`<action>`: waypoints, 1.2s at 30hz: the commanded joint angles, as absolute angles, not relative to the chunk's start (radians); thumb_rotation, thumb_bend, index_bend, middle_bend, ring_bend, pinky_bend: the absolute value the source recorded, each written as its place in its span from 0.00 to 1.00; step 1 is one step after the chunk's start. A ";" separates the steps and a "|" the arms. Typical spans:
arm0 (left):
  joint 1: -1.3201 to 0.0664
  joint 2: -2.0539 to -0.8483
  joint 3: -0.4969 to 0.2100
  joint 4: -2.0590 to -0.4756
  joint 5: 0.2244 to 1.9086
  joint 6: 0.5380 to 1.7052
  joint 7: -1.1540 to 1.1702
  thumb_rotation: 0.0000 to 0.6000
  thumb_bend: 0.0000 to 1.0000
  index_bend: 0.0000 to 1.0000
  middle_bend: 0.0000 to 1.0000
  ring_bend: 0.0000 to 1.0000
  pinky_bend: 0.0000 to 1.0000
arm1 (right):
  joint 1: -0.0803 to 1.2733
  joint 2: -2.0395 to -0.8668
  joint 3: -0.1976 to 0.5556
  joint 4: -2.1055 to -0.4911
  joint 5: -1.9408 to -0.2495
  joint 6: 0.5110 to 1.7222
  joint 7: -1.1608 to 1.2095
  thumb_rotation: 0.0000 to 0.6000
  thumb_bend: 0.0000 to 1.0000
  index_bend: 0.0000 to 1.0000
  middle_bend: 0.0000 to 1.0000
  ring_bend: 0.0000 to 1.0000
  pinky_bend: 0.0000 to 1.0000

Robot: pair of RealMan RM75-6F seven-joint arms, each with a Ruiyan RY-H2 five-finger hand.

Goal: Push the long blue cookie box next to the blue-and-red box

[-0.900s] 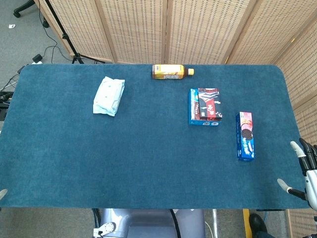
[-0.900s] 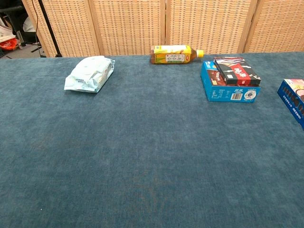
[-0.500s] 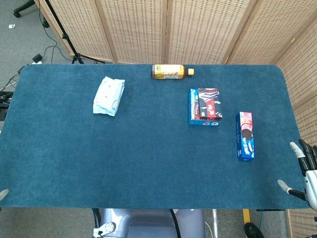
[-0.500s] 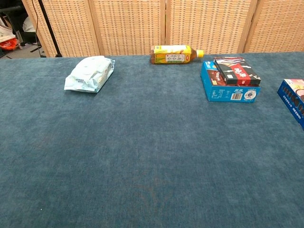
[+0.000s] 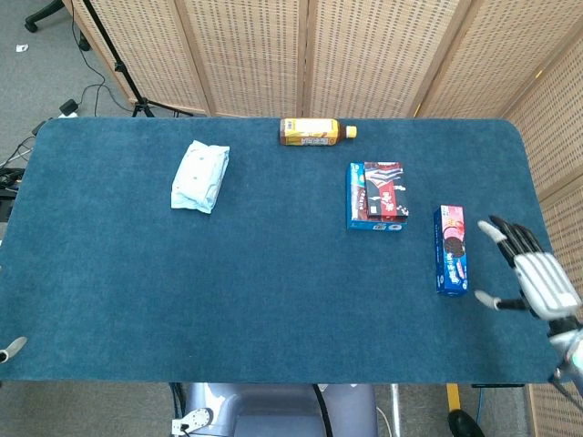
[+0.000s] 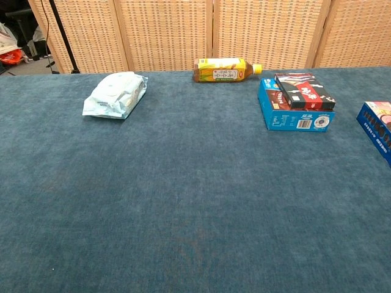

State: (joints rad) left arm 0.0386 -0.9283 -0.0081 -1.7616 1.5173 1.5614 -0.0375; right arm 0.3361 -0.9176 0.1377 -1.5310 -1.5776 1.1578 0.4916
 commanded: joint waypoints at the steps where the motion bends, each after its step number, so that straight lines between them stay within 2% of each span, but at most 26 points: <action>1: 0.020 -0.931 -0.023 -1.776 1.473 1.525 -0.016 1.00 0.00 0.00 0.00 0.00 0.00 | 0.529 -0.954 0.201 -1.346 -1.521 0.935 0.664 1.00 1.00 0.06 0.00 0.00 0.00; 8: -0.010 -0.932 -0.043 -1.781 1.407 1.468 0.009 1.00 0.00 0.00 0.00 0.00 0.00 | 0.674 -1.077 0.220 -1.121 -1.413 0.690 0.748 1.00 1.00 0.17 0.06 0.00 0.00; 16: -0.026 -0.938 -0.052 -1.784 1.374 1.444 0.035 1.00 0.00 0.00 0.00 0.00 0.00 | 0.755 -1.213 0.179 -0.916 -1.401 0.525 0.797 1.00 1.00 0.26 0.14 0.00 0.00; 26: -0.037 -0.945 -0.052 -1.793 1.356 1.429 0.065 1.00 0.00 0.00 0.00 0.00 0.00 | 0.806 -1.368 0.141 -0.723 -1.393 0.423 0.763 1.00 1.00 0.31 0.20 0.05 0.06; 36: -0.038 -0.947 -0.053 -1.791 1.349 1.431 0.062 1.00 0.00 0.00 0.00 0.00 0.00 | 0.821 -1.409 0.115 -0.718 -1.413 0.407 0.758 1.00 1.00 0.32 0.24 0.11 0.13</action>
State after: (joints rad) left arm -0.0381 -0.9467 -0.0529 -1.7910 1.3492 1.4309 0.0616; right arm 0.8214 -1.4096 0.1176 -0.7146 -1.4112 0.4070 0.7568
